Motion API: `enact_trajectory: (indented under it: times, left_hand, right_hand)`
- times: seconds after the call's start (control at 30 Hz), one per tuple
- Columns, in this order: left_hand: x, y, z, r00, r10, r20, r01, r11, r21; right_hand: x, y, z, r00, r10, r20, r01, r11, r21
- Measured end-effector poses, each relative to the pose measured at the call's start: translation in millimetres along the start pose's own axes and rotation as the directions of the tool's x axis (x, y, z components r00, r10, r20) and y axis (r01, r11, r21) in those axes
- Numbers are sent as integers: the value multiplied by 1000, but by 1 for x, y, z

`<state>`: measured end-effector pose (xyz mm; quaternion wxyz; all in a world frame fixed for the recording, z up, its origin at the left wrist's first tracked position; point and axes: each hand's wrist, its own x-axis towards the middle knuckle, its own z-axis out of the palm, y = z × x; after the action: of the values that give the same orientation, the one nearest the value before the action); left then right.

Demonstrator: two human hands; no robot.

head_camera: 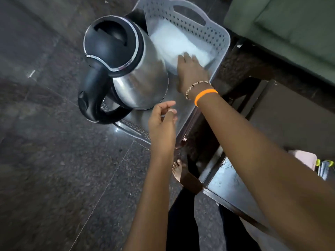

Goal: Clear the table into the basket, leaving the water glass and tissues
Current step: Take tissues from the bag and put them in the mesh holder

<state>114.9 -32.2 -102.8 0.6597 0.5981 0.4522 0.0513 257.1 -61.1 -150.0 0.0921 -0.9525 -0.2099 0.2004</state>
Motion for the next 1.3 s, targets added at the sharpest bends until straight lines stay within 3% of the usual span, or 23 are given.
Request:
enact_trajectory:
  times: [0.07, 0.23, 0.33, 0.4, 0.47, 0.57, 0.63, 0.67, 0.7, 0.83, 0.9, 1.13, 1.23, 1.3]
  left_hand:
    - [5, -2, -3, 1000, -13, 17, 13, 1000, -8]
    - [10, -1, -7, 998, -26, 61, 28, 999, -32]
    - [10, 2, -7, 994, -38, 98, 39, 999, -11]
    - [8, 6, -5, 992, -41, 118, 43, 999, -14]
    - [5, 10, -2, 991, -54, 122, 59, 998, -39]
    - [-5, 18, 5, 981, -100, 165, 120, 986, -117]
    - [-15, 21, 11, 966, -104, 236, 147, 974, -173]
    - [-22, 22, 14, 960, -93, 265, 145, 972, -186]
    - [-29, 22, 18, 957, -83, 278, 132, 977, -165]
    - [-71, 12, 39, 973, 26, 229, -83, 966, 243]
    - [-98, -1, 54, 965, 89, 247, -171, 928, 332]
    - [-172, -60, 103, 925, 57, 375, -269, 796, 542]
    - [-195, -82, 123, 905, 52, 423, -293, 797, 529]
    - [-208, -92, 135, 896, 66, 439, -301, 816, 493]
  right_hand:
    - [15, -6, 7, 998, 21, 56, -16, 996, -90]
    - [21, -6, 0, 996, -56, -66, 45, 988, -150]
    - [17, 2, -19, 982, 62, -179, -58, 998, 29]
    - [6, 5, -32, 937, 217, -274, -130, 945, 301]
    - [-11, 9, -48, 888, 373, -269, -142, 779, 611]
    - [-47, 19, -64, 853, 503, -139, -114, 441, 890]
    - [-84, 27, -61, 875, 484, -17, -54, 132, 990]
    - [-105, 32, -57, 891, 454, 22, -42, 34, 999]
    - [-126, 38, -54, 904, 426, 39, -46, 6, 999]
    - [-201, 75, -33, 920, 391, -30, -9, 97, 995]
    - [-235, 97, -26, 912, 405, -65, 14, 127, 992]
    - [-317, 165, -7, 920, 392, -24, -38, 151, 988]
    - [-348, 197, -3, 919, 395, 15, -88, 167, 982]
    - [-366, 217, 4, 892, 451, 35, -169, 261, 951]
